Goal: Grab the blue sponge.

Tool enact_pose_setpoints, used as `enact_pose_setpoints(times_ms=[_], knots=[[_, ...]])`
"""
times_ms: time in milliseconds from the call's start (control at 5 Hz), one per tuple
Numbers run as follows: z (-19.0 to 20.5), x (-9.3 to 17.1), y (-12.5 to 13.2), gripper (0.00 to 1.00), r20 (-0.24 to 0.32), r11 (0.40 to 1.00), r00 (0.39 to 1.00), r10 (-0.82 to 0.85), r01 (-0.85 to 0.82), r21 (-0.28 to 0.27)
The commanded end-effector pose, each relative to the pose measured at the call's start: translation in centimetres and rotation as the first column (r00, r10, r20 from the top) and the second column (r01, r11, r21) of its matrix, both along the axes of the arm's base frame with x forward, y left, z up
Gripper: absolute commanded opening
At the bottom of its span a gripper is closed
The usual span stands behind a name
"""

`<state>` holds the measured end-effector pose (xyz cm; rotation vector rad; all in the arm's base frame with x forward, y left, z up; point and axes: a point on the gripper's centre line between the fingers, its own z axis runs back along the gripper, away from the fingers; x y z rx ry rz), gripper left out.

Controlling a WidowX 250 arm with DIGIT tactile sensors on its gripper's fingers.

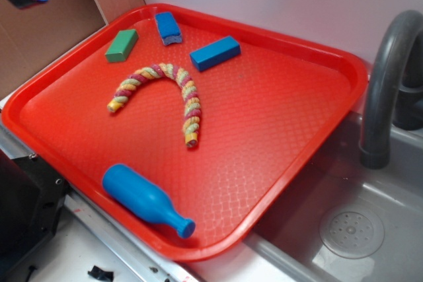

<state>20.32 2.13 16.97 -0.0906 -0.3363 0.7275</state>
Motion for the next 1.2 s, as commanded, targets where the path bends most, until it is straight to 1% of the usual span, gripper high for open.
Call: enact_pose_setpoints(times_ms=[0, 200, 400, 600, 800, 1000], knots=[[-2.3, 6.6, 3.9, 1.00, 0.112, 0.983, 0.980, 0.163, -0.171, 0.063], [-4.8, 9.5, 5.3, 1.00, 0.117, 0.974, 0.974, 0.194, -0.206, 0.095], [-7.5, 11.2, 6.5, 1.00, 0.095, 0.977, 0.975, 0.202, -0.207, 0.051], [-9.6, 12.5, 7.3, 1.00, 0.050, 0.978, 0.979, 0.196, -0.199, 0.055], [-11.2, 12.9, 7.6, 1.00, 0.011, 0.977, 0.980, 0.199, -0.199, 0.077], [-13.0, 13.3, 8.0, 1.00, -0.039, 0.977, 0.980, 0.194, -0.189, 0.095]])
